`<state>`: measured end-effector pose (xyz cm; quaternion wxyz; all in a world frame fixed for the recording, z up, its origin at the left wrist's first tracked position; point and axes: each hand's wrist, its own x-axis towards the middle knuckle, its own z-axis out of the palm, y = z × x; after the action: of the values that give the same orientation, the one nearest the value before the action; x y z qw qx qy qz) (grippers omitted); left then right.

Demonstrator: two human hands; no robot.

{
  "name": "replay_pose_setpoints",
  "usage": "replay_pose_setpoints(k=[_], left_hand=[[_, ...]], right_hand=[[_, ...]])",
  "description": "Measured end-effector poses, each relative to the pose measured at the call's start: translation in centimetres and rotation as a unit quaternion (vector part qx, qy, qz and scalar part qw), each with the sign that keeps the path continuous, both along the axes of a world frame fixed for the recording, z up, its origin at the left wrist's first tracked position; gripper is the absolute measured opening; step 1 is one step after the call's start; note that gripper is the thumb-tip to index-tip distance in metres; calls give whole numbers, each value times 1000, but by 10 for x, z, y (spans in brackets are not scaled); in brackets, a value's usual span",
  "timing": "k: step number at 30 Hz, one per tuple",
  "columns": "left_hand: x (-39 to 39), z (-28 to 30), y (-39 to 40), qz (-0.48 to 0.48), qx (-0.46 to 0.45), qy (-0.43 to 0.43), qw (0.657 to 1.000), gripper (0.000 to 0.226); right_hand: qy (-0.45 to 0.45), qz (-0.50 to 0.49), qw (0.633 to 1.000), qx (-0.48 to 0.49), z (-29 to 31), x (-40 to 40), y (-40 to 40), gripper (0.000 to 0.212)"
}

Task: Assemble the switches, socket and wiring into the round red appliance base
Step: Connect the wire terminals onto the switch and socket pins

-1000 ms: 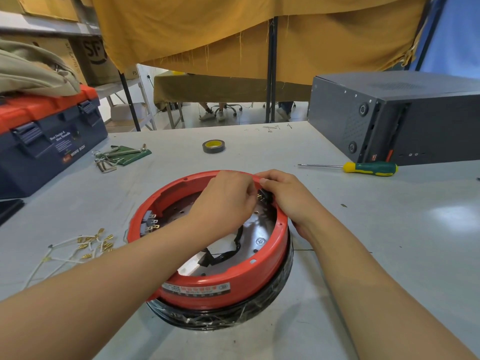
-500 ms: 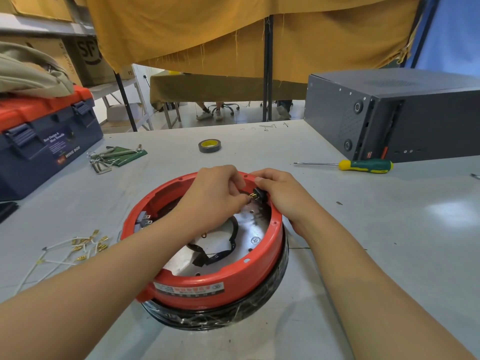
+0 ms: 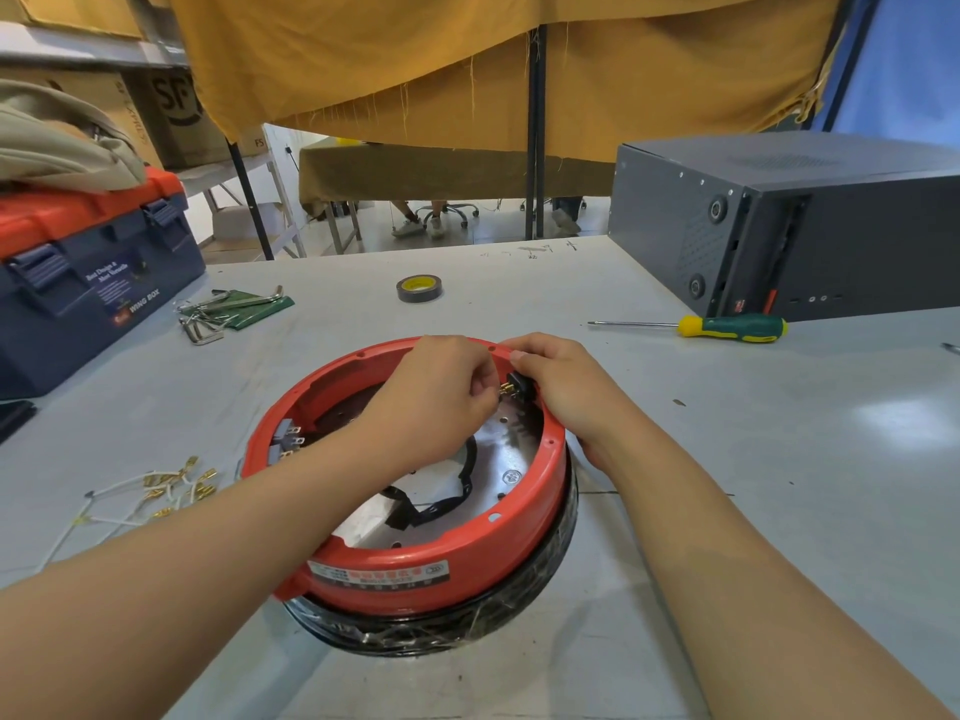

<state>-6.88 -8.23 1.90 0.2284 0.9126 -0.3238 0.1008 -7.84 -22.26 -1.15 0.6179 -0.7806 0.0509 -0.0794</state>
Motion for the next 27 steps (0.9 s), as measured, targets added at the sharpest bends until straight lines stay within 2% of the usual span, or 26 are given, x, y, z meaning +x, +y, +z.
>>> replay_pose_setpoints(k=[15, 22, 27], left_hand=[[0, -2, -3, -12, 31, -19, 999, 13], [2, 1, 1, -1, -21, 30, 999, 8], [6, 9, 8, 7, -41, 62, 997, 3]], right_hand=[[-8, 2, 1000, -9, -2, 2, 2, 25], [-5, 12, 1000, 11, 0, -2, -2, 12], [-3, -3, 1000, 6, 2, -2, -4, 15]])
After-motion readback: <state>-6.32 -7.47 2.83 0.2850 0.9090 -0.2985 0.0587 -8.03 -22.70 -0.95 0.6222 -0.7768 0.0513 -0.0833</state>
